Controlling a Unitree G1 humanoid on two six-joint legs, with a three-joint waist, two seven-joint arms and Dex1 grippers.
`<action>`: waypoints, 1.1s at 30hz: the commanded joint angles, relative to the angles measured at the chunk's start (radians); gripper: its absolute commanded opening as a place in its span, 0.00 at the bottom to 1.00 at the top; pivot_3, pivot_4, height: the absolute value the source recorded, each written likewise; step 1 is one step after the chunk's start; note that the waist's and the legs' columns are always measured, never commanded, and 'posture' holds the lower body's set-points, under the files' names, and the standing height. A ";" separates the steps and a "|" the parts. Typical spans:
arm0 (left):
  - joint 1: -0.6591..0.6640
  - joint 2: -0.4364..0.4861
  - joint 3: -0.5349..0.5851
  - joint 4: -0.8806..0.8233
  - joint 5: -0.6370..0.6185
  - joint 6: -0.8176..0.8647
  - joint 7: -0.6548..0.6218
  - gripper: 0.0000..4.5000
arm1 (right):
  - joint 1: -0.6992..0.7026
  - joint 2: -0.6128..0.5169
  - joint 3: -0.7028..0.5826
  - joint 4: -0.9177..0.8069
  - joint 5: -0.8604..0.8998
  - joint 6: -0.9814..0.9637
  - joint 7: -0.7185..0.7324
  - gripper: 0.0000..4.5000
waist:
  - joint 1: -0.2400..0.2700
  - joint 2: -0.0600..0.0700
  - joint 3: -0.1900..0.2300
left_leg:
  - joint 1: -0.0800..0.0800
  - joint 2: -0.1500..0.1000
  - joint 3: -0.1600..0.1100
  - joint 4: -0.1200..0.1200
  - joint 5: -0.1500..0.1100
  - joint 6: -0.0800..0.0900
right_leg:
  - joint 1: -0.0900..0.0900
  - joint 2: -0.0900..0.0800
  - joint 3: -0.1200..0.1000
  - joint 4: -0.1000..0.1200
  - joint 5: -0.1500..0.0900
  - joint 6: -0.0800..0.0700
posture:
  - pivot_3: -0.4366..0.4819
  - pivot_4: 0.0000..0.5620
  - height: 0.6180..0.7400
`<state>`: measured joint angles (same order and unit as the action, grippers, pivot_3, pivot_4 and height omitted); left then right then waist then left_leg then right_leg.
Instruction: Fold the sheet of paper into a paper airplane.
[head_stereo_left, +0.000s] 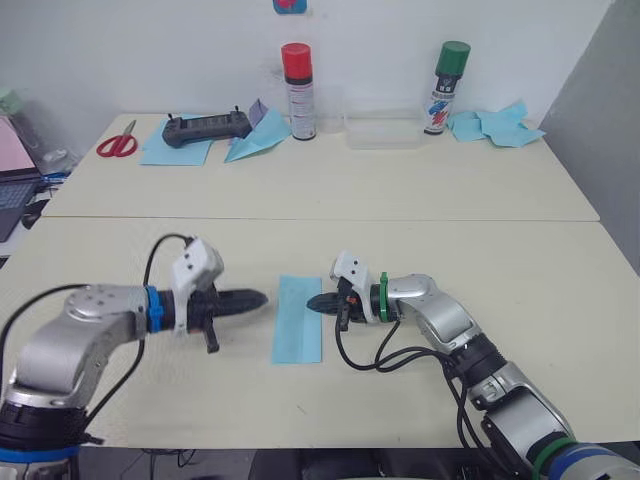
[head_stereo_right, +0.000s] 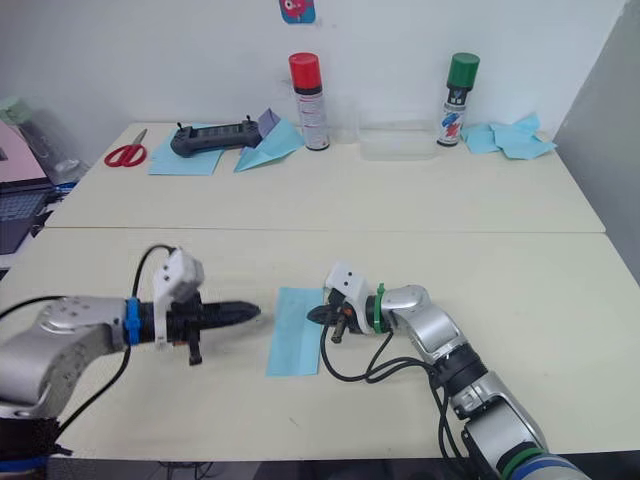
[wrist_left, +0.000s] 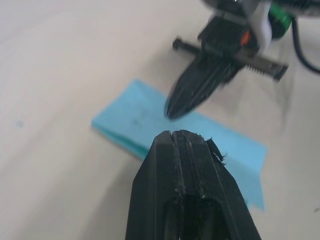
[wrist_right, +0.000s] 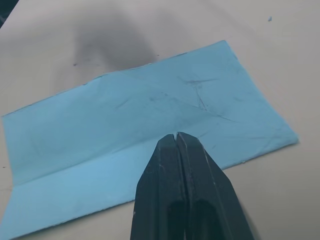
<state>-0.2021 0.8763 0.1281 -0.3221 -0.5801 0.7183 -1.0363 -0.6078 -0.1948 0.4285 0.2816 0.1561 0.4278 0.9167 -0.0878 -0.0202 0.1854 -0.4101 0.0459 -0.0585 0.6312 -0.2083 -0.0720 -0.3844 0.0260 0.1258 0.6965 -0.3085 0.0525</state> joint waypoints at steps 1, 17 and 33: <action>0.007 -0.029 -0.052 -0.036 0.019 -0.011 0.031 0.00 | -0.001 -0.011 -0.005 0.044 -0.038 0.009 -0.017 0.01 | 0.000 0.000 0.000 | 0.000 0.000 0.000 0.000 0.000 0.000 | 0.000 0.000 0.000 0.000 0.000 0.000 | 0.48 0.27 1.00; 0.089 -0.085 -0.276 0.167 0.309 -0.312 0.044 0.00 | 0.000 0.012 -0.099 0.004 0.029 -0.013 -0.008 0.01 | 0.005 0.000 0.000 | -0.001 0.000 0.001 -0.001 0.000 0.000 | -0.001 0.000 0.001 -0.001 0.000 -0.001 | 0.48 0.27 1.00; 0.077 -0.083 -0.289 0.242 0.337 -0.375 0.008 0.00 | -0.157 0.067 -0.163 0.455 -0.122 -0.205 -0.305 0.01 | -0.001 -0.001 -0.001 | 0.013 0.000 0.003 -0.001 0.000 0.001 | 0.006 0.000 0.003 -0.001 -0.003 -0.010 | 0.48 0.27 1.00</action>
<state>-0.1413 0.7815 -0.1378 -0.1133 -0.2873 0.3339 -1.0211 -0.7640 -0.0986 0.3089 0.6605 0.0877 0.2283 0.7035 -0.0885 -0.0210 0.1845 -0.3966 0.0459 -0.0555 0.6298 -0.2079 -0.0713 -0.3781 0.0254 0.1287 0.6956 -0.3114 0.0425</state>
